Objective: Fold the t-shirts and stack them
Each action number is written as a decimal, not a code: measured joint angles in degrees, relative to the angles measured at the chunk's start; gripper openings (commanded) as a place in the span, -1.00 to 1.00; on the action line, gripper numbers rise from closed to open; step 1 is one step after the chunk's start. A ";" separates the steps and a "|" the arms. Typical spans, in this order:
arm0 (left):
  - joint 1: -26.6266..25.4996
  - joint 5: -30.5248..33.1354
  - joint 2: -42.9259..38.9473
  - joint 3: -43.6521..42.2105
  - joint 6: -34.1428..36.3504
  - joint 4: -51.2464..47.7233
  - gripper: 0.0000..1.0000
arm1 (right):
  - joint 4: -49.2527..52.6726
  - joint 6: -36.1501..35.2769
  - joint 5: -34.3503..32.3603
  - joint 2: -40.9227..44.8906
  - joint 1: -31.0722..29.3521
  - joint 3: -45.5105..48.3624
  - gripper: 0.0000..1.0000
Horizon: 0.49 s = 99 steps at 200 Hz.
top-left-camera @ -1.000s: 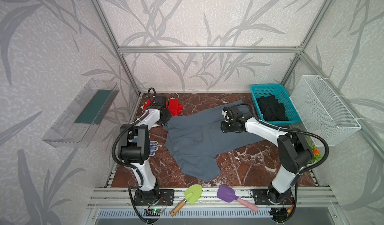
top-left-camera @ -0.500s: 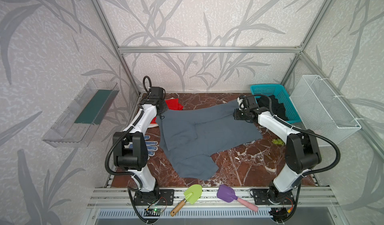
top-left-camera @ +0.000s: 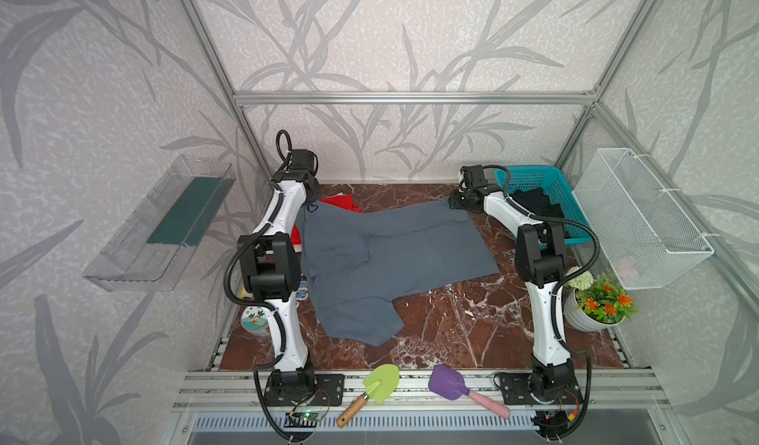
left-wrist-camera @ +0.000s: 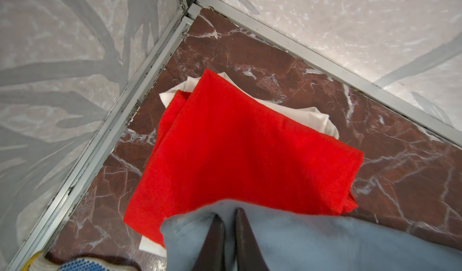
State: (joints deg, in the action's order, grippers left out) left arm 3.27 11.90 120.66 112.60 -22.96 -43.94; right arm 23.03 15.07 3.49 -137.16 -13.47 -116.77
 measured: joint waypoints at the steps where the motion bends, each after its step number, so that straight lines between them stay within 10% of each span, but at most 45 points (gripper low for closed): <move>1: 0.00 0.04 0.31 0.24 -0.04 -0.09 -0.61 | 0.20 -0.02 0.02 -0.52 0.02 -0.83 -0.02; 43: 0.24 4.96 4.50 3.52 0.39 -2.58 -0.08 | 8.52 -0.76 -0.02 -15.65 0.66 -25.73 -0.05; 99: 0.66 11.13 2.08 -0.46 1.62 -1.46 0.01 | 13.51 -0.79 -0.46 -18.91 1.44 -30.91 -0.11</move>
State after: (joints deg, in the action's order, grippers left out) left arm 3.92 23.03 122.74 112.14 -21.34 -45.41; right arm 36.53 14.28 3.03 -156.07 -12.03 -147.68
